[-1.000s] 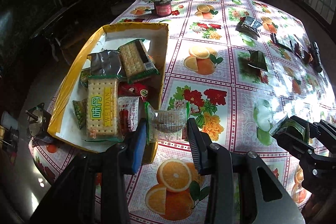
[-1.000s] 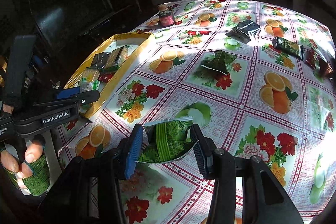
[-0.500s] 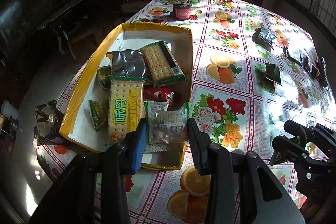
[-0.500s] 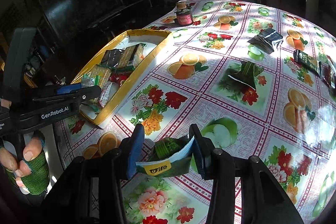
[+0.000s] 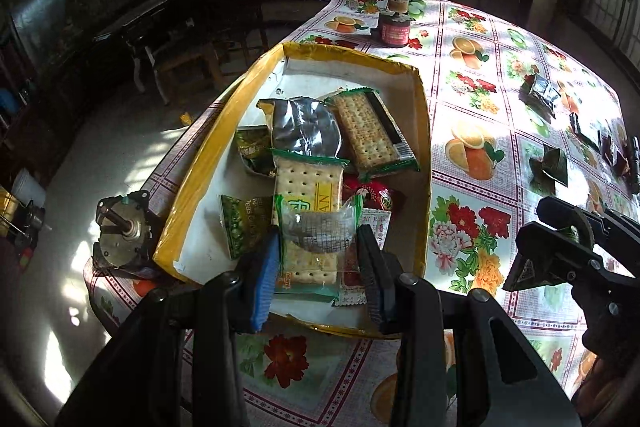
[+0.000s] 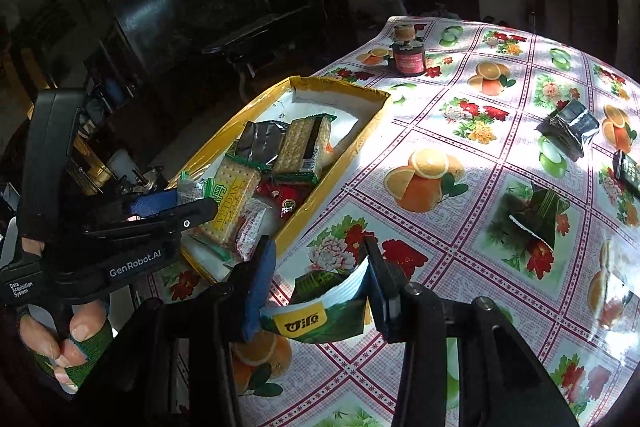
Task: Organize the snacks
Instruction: 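Carry the clear bag and green bag over the yellow-rimmed tray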
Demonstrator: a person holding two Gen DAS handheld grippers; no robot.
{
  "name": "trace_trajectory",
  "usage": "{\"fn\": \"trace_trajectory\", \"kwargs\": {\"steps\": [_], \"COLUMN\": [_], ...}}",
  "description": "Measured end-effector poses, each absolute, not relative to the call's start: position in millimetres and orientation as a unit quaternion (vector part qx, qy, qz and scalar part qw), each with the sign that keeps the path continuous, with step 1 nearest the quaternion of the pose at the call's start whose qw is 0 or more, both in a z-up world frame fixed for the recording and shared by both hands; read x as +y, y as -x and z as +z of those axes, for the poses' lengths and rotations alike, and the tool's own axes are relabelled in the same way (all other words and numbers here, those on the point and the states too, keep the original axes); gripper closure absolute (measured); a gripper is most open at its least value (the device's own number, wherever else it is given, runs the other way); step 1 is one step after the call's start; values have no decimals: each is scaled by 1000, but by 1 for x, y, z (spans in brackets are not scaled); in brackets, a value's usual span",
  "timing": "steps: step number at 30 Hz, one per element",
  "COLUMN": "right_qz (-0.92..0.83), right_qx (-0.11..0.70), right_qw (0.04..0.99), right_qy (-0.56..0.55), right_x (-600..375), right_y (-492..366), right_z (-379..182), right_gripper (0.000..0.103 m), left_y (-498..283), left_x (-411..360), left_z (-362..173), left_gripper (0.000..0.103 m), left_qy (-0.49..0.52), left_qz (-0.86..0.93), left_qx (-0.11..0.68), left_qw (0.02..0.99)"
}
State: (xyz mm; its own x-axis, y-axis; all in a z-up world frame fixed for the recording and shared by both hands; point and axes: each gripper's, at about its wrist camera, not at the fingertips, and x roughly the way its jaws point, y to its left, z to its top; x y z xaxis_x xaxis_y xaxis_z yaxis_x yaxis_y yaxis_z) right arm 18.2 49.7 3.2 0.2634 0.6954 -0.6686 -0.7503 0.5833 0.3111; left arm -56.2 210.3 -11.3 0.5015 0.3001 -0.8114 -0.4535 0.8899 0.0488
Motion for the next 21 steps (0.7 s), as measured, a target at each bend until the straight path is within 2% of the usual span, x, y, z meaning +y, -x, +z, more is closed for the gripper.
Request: {"fn": "trace_trajectory", "kwargs": {"steps": [7, 21], "right_qz": [489, 509], "right_qx": [399, 420], "right_qw": [776, 751], "right_qy": [6, 7], "right_x": [82, 130], "right_y": [-29, -39], "right_z": [13, -1], "right_gripper": [60, 60], "left_y": [60, 60], "left_x": [232, 256], "left_z": [-15, -23], "left_gripper": [63, 63], "left_qy": [99, 116], "left_qz": [238, 253], "left_qx": [450, 456], "left_qw": [855, 845]}}
